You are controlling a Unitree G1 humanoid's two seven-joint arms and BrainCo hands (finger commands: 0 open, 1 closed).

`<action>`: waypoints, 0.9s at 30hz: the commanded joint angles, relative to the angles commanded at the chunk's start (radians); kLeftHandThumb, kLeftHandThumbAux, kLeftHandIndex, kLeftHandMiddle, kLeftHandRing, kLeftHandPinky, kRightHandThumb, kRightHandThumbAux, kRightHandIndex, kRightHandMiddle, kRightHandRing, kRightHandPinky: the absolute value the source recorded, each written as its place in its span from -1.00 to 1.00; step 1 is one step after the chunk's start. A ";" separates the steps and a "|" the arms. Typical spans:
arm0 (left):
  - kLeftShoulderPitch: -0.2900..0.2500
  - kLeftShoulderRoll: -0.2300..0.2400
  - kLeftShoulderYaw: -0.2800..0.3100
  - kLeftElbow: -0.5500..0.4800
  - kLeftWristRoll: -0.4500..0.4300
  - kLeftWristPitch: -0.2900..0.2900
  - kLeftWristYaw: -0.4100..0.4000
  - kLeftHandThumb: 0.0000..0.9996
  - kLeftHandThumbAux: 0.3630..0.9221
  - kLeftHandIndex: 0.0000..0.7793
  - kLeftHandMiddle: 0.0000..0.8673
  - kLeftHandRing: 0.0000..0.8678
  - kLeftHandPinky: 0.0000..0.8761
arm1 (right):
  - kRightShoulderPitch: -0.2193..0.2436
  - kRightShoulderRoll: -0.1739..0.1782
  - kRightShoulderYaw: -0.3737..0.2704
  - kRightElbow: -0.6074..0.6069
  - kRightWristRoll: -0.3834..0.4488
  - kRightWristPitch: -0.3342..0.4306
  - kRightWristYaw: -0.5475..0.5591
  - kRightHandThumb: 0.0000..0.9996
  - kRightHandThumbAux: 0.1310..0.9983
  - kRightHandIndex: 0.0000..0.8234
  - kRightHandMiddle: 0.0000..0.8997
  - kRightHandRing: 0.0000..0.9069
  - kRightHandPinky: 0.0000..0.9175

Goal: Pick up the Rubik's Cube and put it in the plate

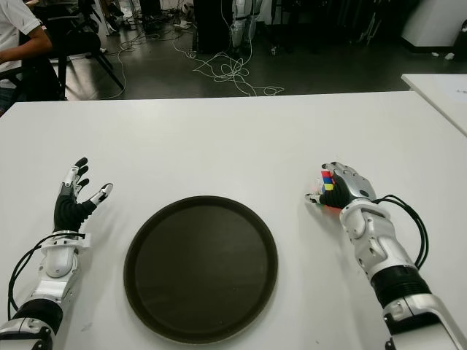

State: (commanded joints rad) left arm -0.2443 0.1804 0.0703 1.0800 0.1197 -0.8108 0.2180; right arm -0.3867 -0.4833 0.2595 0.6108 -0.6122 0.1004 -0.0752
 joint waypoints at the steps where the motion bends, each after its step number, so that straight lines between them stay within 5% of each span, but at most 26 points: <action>1: 0.001 0.000 -0.001 -0.001 0.001 -0.003 0.000 -0.26 0.19 -0.94 -0.83 -0.90 -1.00 | 0.000 0.001 -0.002 -0.003 0.002 0.003 0.002 -0.58 0.00 -1.00 -1.00 -1.00 -0.67; 6: 0.002 0.003 -0.005 -0.002 0.009 -0.008 0.008 -0.30 0.19 -0.94 -0.83 -0.91 -1.00 | 0.003 0.009 -0.018 -0.012 0.019 0.009 -0.002 -0.59 0.04 -1.00 -1.00 -0.93 -0.67; 14: 0.002 0.006 -0.006 -0.002 0.018 -0.005 0.018 -0.29 0.19 -0.92 -0.84 -0.91 -0.99 | 0.015 0.024 -0.050 -0.041 0.052 0.000 -0.033 -0.45 0.19 -0.65 -0.42 -0.29 -0.14; 17: 0.002 0.006 -0.004 -0.003 0.020 -0.004 0.021 -0.30 0.17 -0.93 -0.85 -0.91 -0.99 | 0.018 0.030 -0.053 -0.048 0.051 0.001 -0.057 -0.33 0.21 -0.37 -0.10 0.02 0.09; 19: 0.002 0.004 -0.002 -0.003 0.017 -0.003 0.021 -0.32 0.15 -0.92 -0.84 -0.90 -0.99 | 0.019 0.037 -0.054 -0.051 0.042 0.008 -0.089 0.10 0.29 -0.13 0.23 0.28 0.28; 27: 0.002 0.003 0.001 -0.003 0.013 0.000 0.017 -0.33 0.11 -0.91 -0.83 -0.91 -1.00 | 0.021 0.067 -0.067 -0.065 0.027 0.057 -0.191 0.39 0.35 0.05 0.64 0.60 0.53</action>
State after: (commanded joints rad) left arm -0.2426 0.1832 0.0712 1.0768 0.1326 -0.8107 0.2352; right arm -0.3656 -0.4160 0.1925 0.5455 -0.5852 0.1572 -0.2662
